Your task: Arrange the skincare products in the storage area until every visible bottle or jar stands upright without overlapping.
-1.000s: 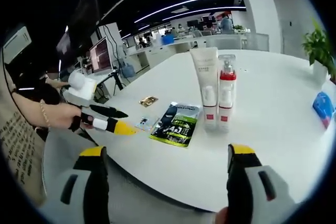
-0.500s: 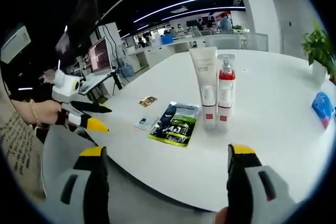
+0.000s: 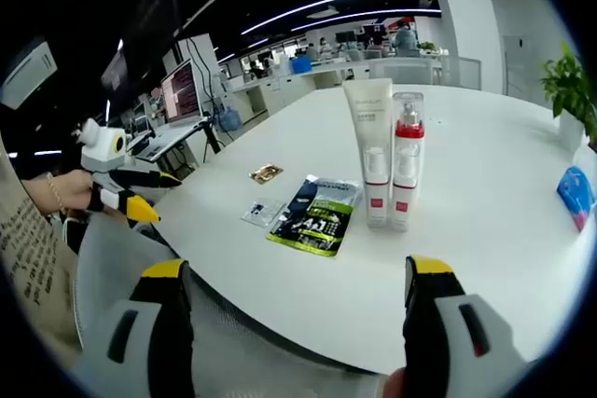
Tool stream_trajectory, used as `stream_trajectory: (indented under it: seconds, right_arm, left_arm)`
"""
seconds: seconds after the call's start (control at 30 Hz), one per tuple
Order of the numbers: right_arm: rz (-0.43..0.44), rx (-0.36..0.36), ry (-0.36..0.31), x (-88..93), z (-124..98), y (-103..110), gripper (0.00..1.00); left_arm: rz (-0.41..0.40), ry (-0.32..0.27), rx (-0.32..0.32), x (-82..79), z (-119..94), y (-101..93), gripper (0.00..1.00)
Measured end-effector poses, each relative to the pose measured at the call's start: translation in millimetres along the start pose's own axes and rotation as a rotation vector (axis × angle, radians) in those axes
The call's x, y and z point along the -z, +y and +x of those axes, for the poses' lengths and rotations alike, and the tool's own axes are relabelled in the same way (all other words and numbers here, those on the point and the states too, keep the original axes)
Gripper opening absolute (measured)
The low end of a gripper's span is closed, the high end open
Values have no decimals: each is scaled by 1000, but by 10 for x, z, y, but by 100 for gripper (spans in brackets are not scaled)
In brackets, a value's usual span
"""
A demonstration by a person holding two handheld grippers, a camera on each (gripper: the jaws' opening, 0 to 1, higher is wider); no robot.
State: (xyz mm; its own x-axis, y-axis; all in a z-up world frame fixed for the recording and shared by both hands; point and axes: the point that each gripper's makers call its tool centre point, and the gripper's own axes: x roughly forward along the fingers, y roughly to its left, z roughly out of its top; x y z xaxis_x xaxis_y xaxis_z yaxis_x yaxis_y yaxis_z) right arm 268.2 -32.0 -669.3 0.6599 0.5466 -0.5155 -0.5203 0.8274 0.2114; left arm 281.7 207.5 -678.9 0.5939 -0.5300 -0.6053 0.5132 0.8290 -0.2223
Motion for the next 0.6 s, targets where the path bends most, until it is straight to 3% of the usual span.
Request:
stream_trajectory:
  seconds: [0.6]
  right_arm:
    - [-2,0,4,10,2,-9,95]
  left_arm:
    - [-10,-32,3,-43,-21,7,97]
